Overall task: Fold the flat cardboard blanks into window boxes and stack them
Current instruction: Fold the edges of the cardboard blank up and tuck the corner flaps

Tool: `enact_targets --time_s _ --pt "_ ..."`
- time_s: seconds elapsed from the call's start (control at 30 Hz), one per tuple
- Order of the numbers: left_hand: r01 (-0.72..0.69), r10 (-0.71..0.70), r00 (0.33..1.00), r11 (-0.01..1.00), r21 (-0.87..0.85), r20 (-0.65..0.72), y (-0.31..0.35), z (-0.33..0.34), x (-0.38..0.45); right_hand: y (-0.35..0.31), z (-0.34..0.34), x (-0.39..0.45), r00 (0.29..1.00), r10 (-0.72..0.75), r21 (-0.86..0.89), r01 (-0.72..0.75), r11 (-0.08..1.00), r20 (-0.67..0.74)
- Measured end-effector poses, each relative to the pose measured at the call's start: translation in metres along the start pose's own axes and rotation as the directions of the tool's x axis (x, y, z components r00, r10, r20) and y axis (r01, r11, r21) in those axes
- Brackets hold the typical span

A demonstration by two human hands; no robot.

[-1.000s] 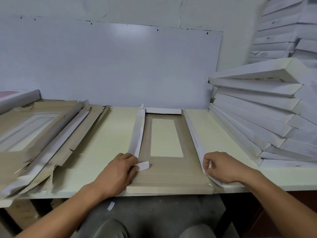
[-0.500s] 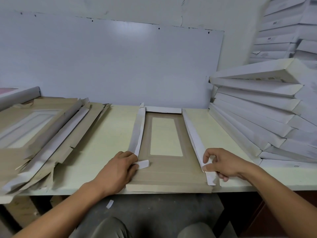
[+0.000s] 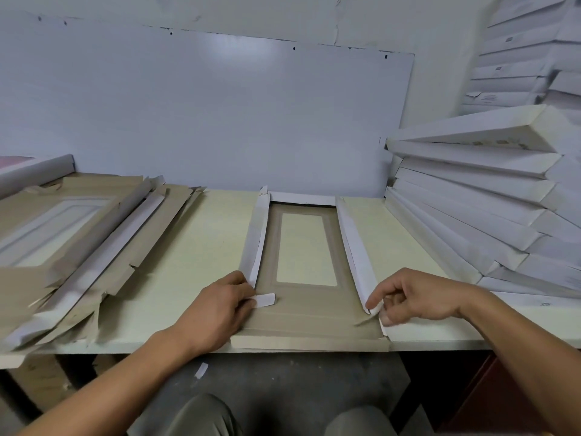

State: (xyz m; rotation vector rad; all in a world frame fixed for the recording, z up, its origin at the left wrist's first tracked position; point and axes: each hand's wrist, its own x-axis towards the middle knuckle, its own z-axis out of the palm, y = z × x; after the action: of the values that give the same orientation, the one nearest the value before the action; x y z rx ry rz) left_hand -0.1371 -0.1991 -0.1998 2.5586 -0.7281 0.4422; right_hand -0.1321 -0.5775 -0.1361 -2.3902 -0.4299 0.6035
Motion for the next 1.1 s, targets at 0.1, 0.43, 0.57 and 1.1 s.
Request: enact_targets --time_s 0.1,0.43,0.57,1.1 --pt "0.001 -0.001 1.000 1.000 -0.004 0.016 0.000 -0.003 0.001 0.002 -0.003 -0.001 1.000 -0.012 -0.010 0.012 1.000 -0.007" --pt "-0.121 0.128 0.988 0.990 -0.079 0.092 0.011 -0.013 0.004 -0.007 0.028 0.009 0.905 -0.251 -0.423 0.089 0.902 -0.344" --pt "-0.186 0.194 0.947 0.981 -0.055 0.256 0.016 -0.028 0.002 -0.008 0.033 0.006 0.892 -0.288 -0.441 0.115 0.890 -0.348" --pt "-0.095 0.118 0.981 0.983 -0.156 0.151 0.023 -0.023 -0.014 -0.022 0.028 -0.016 0.927 -0.303 -0.444 0.180 0.878 -0.223"
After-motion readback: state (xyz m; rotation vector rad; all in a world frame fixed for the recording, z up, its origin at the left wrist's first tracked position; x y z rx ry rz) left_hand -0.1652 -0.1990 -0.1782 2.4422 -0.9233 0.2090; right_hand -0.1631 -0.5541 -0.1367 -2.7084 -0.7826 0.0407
